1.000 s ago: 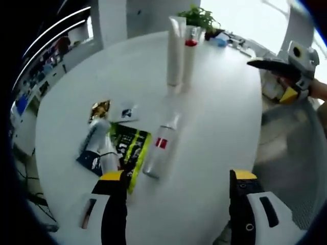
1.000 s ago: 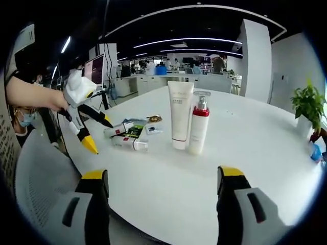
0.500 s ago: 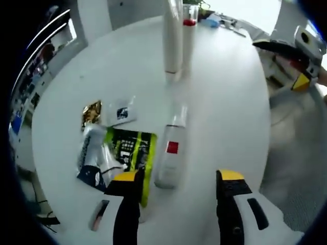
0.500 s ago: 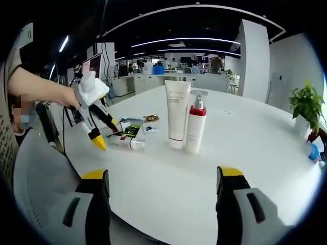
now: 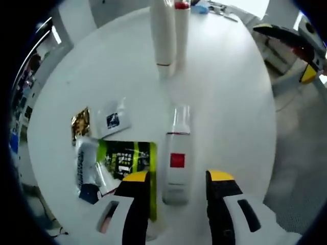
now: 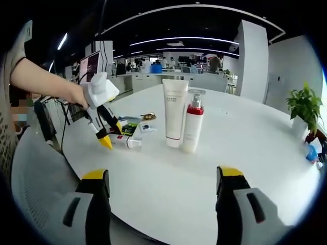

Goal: Arrange the skincare products in the storage area until every visible bottle or jar stands upright without overlapping.

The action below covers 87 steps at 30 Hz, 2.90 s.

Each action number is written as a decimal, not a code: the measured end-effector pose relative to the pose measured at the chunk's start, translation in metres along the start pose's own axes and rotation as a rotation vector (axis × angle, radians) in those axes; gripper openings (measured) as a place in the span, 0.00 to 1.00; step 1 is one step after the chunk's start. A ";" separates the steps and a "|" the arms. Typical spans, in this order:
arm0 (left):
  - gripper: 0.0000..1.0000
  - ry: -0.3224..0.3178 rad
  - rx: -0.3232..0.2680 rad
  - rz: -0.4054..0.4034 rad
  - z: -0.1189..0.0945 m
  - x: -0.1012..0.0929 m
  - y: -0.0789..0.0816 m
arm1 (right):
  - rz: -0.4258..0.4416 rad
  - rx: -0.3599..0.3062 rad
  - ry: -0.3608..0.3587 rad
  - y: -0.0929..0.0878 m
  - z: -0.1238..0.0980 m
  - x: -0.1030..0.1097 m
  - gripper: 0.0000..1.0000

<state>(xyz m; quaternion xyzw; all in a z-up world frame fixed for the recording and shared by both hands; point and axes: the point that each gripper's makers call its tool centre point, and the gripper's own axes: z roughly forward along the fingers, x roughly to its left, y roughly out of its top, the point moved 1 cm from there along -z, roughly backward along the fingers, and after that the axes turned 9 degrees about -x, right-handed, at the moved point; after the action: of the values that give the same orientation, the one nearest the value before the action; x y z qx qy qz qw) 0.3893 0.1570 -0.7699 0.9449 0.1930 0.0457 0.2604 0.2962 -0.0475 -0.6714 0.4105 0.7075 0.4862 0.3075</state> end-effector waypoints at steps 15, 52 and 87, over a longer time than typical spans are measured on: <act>0.29 -0.043 0.041 0.047 0.006 0.001 0.004 | -0.014 0.017 -0.002 -0.002 0.001 0.000 0.86; 0.16 0.044 -0.001 -0.024 0.001 0.008 0.017 | -0.011 0.007 0.009 -0.001 0.001 0.003 0.86; 0.16 0.144 -0.334 -0.105 -0.046 -0.049 0.077 | 0.224 -0.119 0.051 0.017 -0.005 0.002 0.82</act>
<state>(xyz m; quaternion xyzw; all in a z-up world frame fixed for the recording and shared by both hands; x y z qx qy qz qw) 0.3618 0.0992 -0.6910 0.8714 0.2501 0.1310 0.4011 0.2960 -0.0450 -0.6533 0.4552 0.6347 0.5690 0.2571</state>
